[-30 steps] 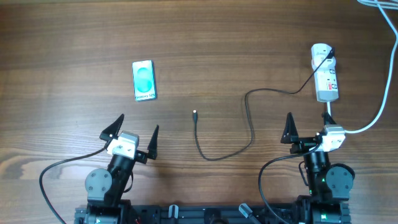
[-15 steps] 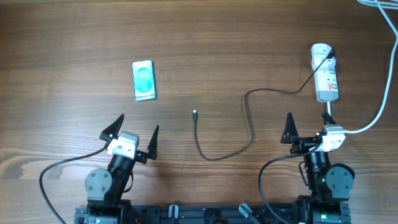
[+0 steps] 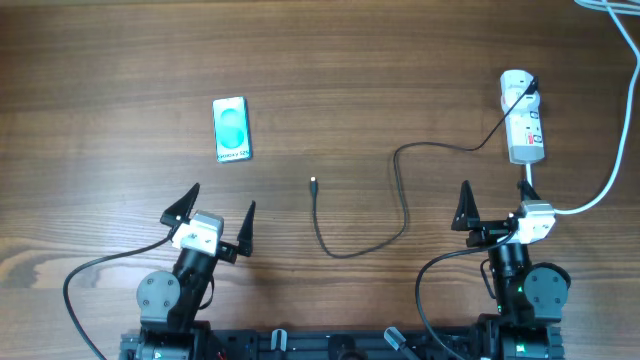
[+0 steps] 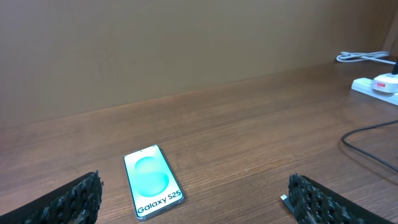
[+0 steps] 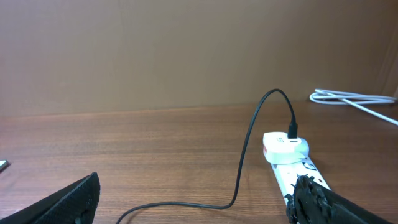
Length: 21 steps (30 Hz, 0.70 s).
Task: Plug charger to phone and switch on socket
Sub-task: 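Move the left gripper forward over the Galaxy S25 phone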
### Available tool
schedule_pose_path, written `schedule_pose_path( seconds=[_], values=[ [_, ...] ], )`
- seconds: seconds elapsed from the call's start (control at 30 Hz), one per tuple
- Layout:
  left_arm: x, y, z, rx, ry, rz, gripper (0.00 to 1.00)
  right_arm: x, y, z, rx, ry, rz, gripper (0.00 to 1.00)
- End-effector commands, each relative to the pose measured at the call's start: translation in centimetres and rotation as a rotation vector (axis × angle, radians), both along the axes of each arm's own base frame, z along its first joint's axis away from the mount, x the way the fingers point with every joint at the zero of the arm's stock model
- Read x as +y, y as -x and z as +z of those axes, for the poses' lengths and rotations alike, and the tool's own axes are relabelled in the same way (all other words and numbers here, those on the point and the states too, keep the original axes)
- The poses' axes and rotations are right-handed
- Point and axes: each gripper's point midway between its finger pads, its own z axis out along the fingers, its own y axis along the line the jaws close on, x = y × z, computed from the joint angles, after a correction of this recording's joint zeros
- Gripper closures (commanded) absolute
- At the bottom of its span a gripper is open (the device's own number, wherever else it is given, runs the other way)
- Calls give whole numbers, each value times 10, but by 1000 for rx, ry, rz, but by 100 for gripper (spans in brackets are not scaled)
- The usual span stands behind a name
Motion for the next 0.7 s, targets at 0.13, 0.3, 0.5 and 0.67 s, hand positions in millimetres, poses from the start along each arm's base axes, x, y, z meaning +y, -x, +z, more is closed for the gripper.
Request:
schedule_pose_path(
  seconds=[0.13,0.3,0.5,0.67],
  values=[
    [4,-1,-1,-6,-13,21,0,2,0,0,-2,-5,12,0],
    [-6,2,3,-20,-10,-40,0,2,0,0,-2,-5,12,0],
    [-12,16,82,-206,200,-99,0,2,0,0,-2,-5,12,0],
    [-2,28,141,-147,356,-49,0,2,0,0,-2,-5,12,0]
  ],
)
